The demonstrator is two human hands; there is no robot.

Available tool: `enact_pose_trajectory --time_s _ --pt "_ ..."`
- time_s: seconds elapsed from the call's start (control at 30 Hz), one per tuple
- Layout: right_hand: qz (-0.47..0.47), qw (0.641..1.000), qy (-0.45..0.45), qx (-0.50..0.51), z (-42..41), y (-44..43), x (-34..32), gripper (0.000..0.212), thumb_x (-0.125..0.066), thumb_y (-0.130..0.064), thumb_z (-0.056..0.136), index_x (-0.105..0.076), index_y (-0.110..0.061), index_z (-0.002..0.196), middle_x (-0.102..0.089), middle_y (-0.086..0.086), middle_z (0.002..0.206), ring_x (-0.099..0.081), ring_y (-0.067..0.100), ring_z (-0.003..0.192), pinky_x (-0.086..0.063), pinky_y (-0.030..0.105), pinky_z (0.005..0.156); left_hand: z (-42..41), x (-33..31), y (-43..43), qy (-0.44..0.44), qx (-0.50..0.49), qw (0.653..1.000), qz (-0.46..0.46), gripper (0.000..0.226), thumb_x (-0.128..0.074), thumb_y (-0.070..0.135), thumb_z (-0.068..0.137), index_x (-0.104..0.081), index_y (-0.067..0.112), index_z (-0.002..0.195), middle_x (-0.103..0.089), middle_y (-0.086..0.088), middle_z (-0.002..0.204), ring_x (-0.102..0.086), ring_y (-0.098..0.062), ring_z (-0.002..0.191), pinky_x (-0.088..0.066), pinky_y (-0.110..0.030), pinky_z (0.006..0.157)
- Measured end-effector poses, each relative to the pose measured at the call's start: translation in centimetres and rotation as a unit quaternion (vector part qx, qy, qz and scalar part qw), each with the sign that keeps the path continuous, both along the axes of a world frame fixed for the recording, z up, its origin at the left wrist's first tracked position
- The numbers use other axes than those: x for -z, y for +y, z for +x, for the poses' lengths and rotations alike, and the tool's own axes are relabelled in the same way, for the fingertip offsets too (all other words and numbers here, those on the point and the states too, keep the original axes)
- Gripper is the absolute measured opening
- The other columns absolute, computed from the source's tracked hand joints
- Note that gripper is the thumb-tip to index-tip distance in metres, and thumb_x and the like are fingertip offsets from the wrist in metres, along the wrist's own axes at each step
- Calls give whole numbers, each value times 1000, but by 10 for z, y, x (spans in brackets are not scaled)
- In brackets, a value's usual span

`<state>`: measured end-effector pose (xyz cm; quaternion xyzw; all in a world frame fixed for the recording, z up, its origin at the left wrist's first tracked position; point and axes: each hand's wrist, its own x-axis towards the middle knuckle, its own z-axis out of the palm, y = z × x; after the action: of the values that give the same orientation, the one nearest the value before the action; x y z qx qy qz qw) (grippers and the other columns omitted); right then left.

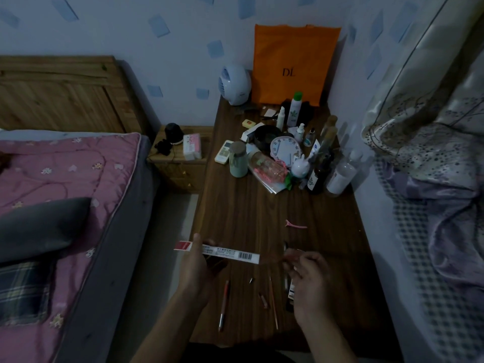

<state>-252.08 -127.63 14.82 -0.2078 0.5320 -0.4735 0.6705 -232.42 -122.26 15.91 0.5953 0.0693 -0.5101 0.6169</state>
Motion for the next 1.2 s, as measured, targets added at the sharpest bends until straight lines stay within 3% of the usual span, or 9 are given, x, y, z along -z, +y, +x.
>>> enact_pose_trajectory --time_s 0.1,0.2,0.33,0.43,0.57,0.63,0.7,0.9,1.2 --pt "66 991 -104 46 -8 -14 2 16 -49 -7 97 -64 -12 91 -77 13 86 -73 29 93 -54 39 83 4 8 -2 101 -83 991 -27 30 -47 42 97 -54 13 99 -62 -10 84 -67 -29 79 -54 -45 69" --pt "122 982 -135 55 -14 -25 10 13 -52 -16 98 -63 -10 102 -71 11 85 -69 23 83 -53 34 75 11 21 -2 101 -84 991 -2 35 -49 45 95 -48 18 74 -44 0 65 -50 -16 55 -44 -31 50" --pt "155 984 -84 26 -13 -29 28 14 -58 -23 97 -70 -19 104 -66 2 82 -58 10 60 -47 22 51 17 33 2 63 9 998 15 58 -49 71 83 -59 23 51 -35 7 48 -29 -8 40 -26 -21 35" --pt "161 986 -38 -23 -7 -25 41 19 -58 -23 97 -76 -20 98 -68 0 74 -54 7 51 -38 18 39 17 44 0 8 79 995 63 58 -40 72 85 -59 19 71 -36 7 51 -28 -9 41 -24 -22 40" --pt "195 979 -36 -52 3 -20 52 20 -60 -17 94 -77 -7 98 -70 3 72 -57 10 54 -38 19 42 16 58 -5 -92 142 977 126 41 -30 44 99 -53 14 84 -53 4 54 -46 -9 41 -39 -26 37" --pt "199 977 -21 -68 8 -19 58 22 -59 -18 93 -80 -10 89 -70 1 70 -57 11 57 -41 20 45 19 69 -7 -159 212 954 142 31 -40 31 100 -61 9 94 -69 -8 81 -67 -20 69 -58 -42 65" --pt "200 976 3 -88 14 -18 62 22 -60 -20 93 -80 -13 86 -70 0 70 -58 13 62 -44 23 52 26 83 -4 -212 259 928 164 24 -47 28 99 -63 10 102 -69 -13 99 -69 -28 90 -55 -51 87" --pt "179 967 89 -156 33 -17 73 24 -53 -24 100 -73 -11 96 -54 -1 63 -44 10 48 -32 24 45 41 127 14 -277 348 870 213 19 -47 32 99 -61 22 92 -69 -4 88 -68 -18 79 -55 -33 68" --pt "180 954 146 -191 55 -18 88 22 -50 -20 102 -65 -9 92 -48 -1 59 -39 10 45 -27 24 44 49 168 30 -378 392 800 252 19 -51 40 95 -61 28 84 -68 3 71 -67 -8 64 -57 -28 60"
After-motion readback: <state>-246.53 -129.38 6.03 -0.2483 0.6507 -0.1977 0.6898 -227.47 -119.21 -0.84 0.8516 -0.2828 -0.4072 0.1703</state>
